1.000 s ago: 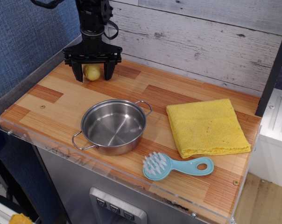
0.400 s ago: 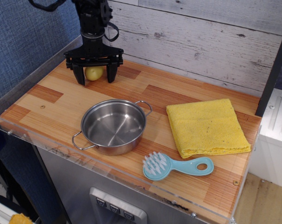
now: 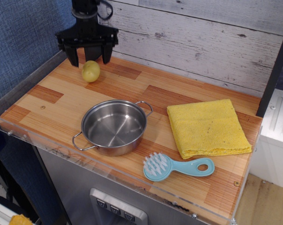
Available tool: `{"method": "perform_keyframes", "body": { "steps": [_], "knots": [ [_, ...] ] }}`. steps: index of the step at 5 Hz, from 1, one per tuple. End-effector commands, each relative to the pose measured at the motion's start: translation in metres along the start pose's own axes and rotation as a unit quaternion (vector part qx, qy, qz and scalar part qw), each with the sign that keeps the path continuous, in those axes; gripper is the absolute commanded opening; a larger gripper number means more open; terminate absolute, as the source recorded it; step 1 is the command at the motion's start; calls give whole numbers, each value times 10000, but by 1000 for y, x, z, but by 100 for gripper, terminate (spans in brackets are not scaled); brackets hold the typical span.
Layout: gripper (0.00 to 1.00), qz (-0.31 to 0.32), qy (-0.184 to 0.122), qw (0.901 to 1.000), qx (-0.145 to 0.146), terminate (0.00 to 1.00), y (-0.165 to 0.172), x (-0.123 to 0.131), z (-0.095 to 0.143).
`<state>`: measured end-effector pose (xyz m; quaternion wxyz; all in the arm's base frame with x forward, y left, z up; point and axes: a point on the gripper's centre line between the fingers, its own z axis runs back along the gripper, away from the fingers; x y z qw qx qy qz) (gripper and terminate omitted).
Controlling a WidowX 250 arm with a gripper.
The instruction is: Take the potato in the pot and put down on the table
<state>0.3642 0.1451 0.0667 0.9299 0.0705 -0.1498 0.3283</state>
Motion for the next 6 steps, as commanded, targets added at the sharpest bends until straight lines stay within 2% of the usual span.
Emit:
{"method": "perform_keyframes", "body": {
  "steps": [1, 2, 3, 5, 6],
  "knots": [
    [100, 109, -644, 9977, -184, 0, 10, 0, 61],
    [100, 83, -815, 9963, -254, 0, 14, -6, 84],
    [100, -265, -1143, 9924, -361, 0, 18, -9, 99],
    [100, -265, -1143, 9924, -361, 0, 18, -9, 99],
    [100, -265, -1143, 9924, -361, 100, 18, -9, 99]
  ]
}}
